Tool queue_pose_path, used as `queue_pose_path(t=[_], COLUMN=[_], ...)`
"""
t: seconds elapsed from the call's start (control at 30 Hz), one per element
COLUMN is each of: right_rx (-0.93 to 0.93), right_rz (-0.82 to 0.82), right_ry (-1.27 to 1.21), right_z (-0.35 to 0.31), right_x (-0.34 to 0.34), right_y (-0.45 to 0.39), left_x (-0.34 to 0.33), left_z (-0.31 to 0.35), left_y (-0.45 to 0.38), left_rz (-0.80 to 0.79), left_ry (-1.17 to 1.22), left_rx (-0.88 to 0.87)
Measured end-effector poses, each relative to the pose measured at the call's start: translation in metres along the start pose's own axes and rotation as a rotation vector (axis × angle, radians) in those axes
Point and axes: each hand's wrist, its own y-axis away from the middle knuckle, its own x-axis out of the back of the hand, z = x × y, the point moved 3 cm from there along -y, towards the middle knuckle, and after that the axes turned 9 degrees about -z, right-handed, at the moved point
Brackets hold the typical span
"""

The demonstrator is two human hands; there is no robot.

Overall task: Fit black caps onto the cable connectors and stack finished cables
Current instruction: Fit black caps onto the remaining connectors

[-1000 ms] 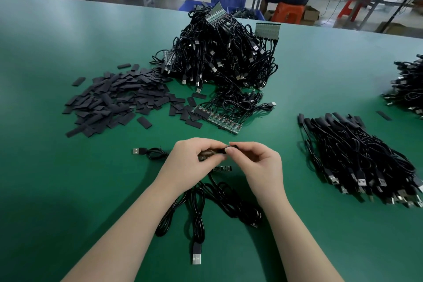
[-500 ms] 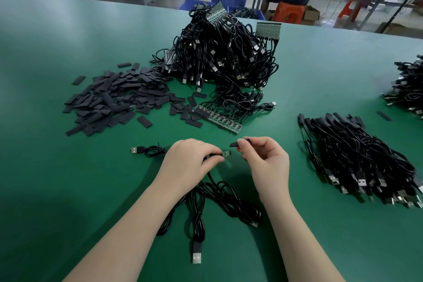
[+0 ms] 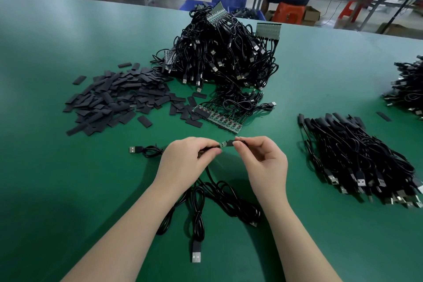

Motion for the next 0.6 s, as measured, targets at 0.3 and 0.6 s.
queue_pose_path(t=[0.3, 0.6], right_rx=[0.056, 0.054], right_rz=[-0.011, 0.014], right_ry=[0.037, -0.013], right_z=[-0.0002, -0.0022], right_x=[-0.0027, -0.0026], right_y=[0.0029, 0.0023], left_x=[0.0002, -0.0004], left_z=[0.0, -0.0005], left_y=[0.0005, -0.0005], left_rz=[-0.013, -0.017], left_ry=[0.055, 0.071], left_rx=[-0.004, -0.005])
